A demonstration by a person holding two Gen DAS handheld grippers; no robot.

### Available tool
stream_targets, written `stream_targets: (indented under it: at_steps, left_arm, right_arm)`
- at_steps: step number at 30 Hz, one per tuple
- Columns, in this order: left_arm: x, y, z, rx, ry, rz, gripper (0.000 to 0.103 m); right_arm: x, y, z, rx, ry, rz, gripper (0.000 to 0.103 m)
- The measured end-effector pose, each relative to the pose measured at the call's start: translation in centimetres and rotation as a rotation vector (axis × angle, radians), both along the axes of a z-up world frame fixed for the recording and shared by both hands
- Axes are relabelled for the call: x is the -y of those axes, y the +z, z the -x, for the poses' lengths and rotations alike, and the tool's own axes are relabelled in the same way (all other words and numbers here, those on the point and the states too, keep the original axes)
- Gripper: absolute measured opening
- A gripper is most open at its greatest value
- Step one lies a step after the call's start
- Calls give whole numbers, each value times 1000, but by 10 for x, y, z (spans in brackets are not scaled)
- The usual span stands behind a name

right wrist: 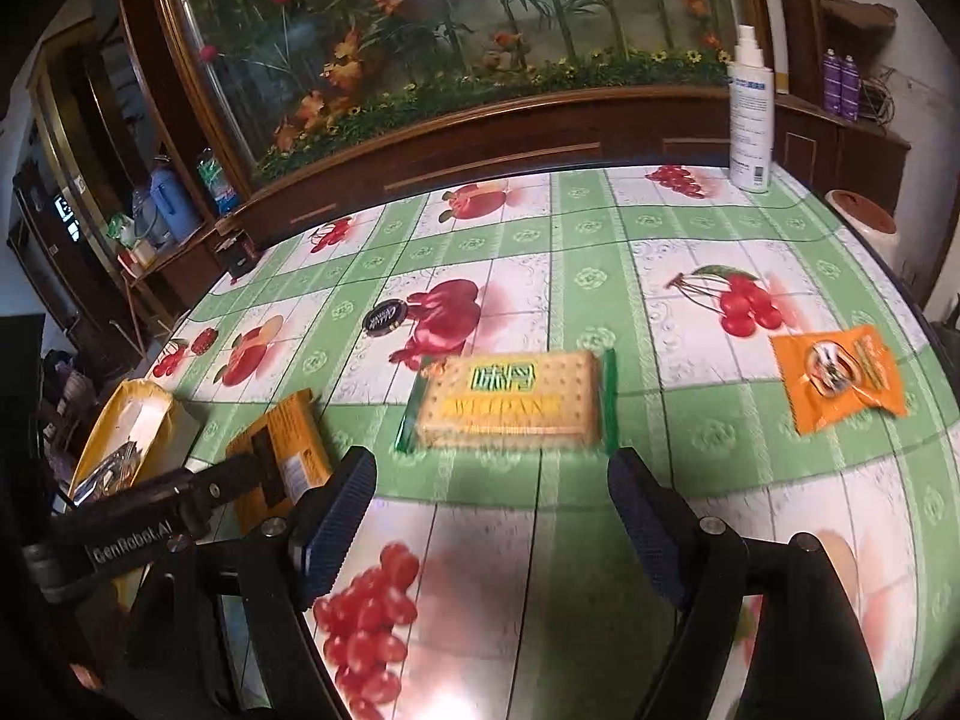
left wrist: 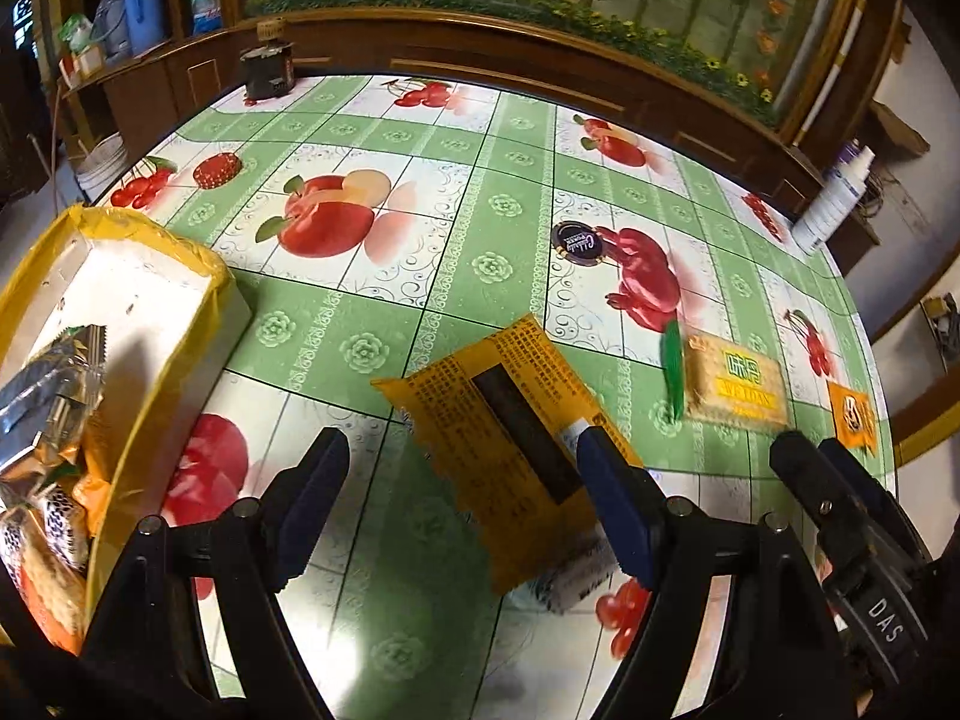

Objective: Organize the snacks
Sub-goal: 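Grasp the orange-yellow biscuit packet with the left tool while the right tool grasps the yellow WEIDAN crackers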

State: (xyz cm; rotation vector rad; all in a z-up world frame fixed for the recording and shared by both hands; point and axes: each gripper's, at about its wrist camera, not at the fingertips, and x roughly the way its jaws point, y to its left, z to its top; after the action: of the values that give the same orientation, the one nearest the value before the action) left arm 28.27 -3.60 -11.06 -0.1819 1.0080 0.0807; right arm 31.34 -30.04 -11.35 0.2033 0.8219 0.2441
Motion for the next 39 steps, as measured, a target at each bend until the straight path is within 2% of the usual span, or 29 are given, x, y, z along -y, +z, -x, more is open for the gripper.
stream_targets:
  at_steps: [6, 8, 10, 11, 15, 17, 19, 20, 23, 27, 28, 31, 33, 34, 35, 39]
  left_arm:
    - [2, -11, -15, -3, 62, -34, 80]
    - [-3, -13, -20, 6, 74, -2, 80]
    - [-4, -14, -26, 2, 69, 9, 80]
    - [-3, -13, -28, 3, 54, 0, 80]
    - [0, -11, -25, 10, -50, -51, 81]
    - [-1, -9, -15, 13, -141, -93, 81]
    - [-9, -7, -6, -6, -163, -113, 80]
    - [-16, -5, -4, -18, -136, -85, 80]
    - [-30, 2, -5, -4, -54, 10, 80]
    - [-18, -7, -11, -58, -19, 29, 80]
    - [-14, -12, -12, -73, -5, 15, 81]
    - [-9, -14, -5, -32, 34, 9, 82]
    - [-6, -20, -4, -50, 37, -28, 83]
    - [-3, -23, -2, -52, 35, -80, 83]
    - [-1, -26, 1, -47, 31, -119, 85]
    - [-5, -27, 9, -1, 23, -128, 86]
  right_arm:
    - [-6, 0, -41, 53, 53, 9, 82]
    - [-10, -4, -58, 42, 113, -33, 81]
    - [-18, -13, -73, -7, 156, 7, 83]
    - [-21, -13, -73, 6, 176, 33, 83]
    - [-27, -12, -54, -24, 294, 77, 83]
    - [-37, -13, -33, -34, 383, 169, 83]
    - [-43, -13, -10, -18, 466, 254, 82]
    - [-44, -12, -2, 8, 478, 277, 82]
    - [-42, -5, 1, 65, 458, 305, 85]
    - [-41, -8, -22, 41, 411, 295, 86]
    - [-39, -10, -29, 33, 399, 285, 86]
    - [-37, -20, -40, -9, 370, 277, 80]
    - [-34, -30, -44, -53, 361, 239, 62]
    - [-32, -30, -43, -38, 344, 236, 59]
    - [-30, -31, -42, -44, 337, 228, 57]
    - [-32, -29, -38, -46, 322, 234, 57]
